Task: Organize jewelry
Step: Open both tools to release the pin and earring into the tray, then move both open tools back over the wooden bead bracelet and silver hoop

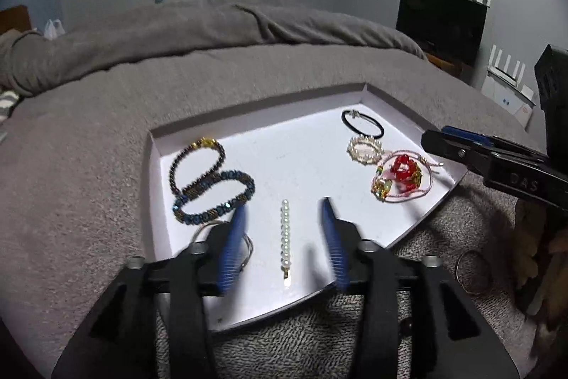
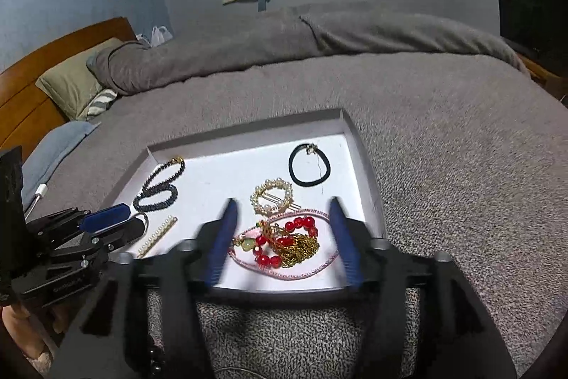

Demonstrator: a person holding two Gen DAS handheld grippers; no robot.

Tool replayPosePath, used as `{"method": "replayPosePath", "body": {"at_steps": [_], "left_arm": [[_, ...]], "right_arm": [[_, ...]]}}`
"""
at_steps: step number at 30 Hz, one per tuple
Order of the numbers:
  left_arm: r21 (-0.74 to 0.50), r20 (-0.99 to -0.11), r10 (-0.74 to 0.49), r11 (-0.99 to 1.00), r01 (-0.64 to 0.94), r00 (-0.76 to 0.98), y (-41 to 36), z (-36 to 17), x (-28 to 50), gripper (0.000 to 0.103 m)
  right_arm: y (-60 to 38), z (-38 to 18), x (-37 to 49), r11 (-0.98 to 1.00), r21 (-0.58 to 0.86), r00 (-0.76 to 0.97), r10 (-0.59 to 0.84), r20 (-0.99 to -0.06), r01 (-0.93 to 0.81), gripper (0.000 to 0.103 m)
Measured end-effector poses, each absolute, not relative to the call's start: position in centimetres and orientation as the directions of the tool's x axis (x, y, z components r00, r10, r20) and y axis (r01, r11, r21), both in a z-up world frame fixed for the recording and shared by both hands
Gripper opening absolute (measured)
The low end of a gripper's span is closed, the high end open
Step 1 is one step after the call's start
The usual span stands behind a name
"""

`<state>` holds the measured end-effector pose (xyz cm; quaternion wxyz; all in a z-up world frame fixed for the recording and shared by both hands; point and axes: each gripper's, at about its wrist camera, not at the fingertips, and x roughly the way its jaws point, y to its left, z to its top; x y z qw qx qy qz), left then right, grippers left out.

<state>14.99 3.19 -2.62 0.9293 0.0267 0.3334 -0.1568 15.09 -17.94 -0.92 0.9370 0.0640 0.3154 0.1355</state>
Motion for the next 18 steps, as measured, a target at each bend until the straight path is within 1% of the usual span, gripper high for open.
{"method": "replayPosePath", "body": {"at_steps": [1,2,4,5,6,7,9,13,14,15,18], "left_arm": [[-0.048,-0.622,-0.27,0.95,0.309,0.735,3.2,-2.4,14.8,0.062],[-0.038,-0.613,-0.265,0.951,0.308,0.744,3.1,-2.2,14.5,0.067],[-0.03,-0.606,-0.263,0.95,0.309,0.75,3.1,-1.9,13.9,0.068],[-0.029,-0.606,-0.261,0.951,0.307,0.751,3.1,-1.8,13.8,0.071],[-0.028,-0.605,-0.257,0.953,0.302,0.754,3.2,-1.8,13.6,0.079],[-0.028,-0.601,-0.253,0.955,0.297,0.758,3.2,-1.7,13.5,0.08],[-0.031,-0.6,-0.251,0.956,0.291,0.76,3.3,-1.5,13.2,0.08],[-0.035,-0.592,-0.242,0.961,0.275,0.769,3.6,-1.0,12.3,0.081],[-0.032,-0.592,-0.234,0.963,0.268,0.771,3.7,-0.9,12.0,0.083],[-0.027,-0.591,-0.225,0.965,0.26,0.775,3.7,-0.9,11.7,0.087],[-0.023,-0.584,-0.209,0.97,0.241,0.784,4.1,-0.6,10.7,0.091]], "right_arm": [[-18.1,-0.8,14.8,0.956,0.206,0.768,0.29,-0.571,-0.207,0.068],[-18.1,-0.6,14.5,0.957,0.207,0.772,0.286,-0.567,-0.203,0.074],[-18.3,-0.3,13.6,0.959,0.203,0.783,0.278,-0.557,-0.196,0.078],[-18.4,-0.1,13.2,0.962,0.196,0.789,0.267,-0.553,-0.188,0.083],[-18.6,0.1,12.6,0.966,0.19,0.8,0.254,-0.544,-0.177,0.087],[-18.7,0.2,12.3,0.966,0.191,0.805,0.25,-0.538,-0.173,0.088],[-19.1,0.4,11.6,0.968,0.194,0.812,0.238,-0.533,-0.157,0.092],[-20.0,0.9,10.2,0.974,0.193,0.827,0.203,-0.524,-0.118,0.098],[-20.1,1.1,9.9,0.976,0.187,0.833,0.192,-0.519,-0.108,0.098],[-20.2,1.3,9.5,0.977,0.185,0.836,0.187,-0.515,-0.105,0.098],[-20.5,2.1,8.0,0.98,0.166,0.854,0.178,-0.489,-0.109,0.097]]}}
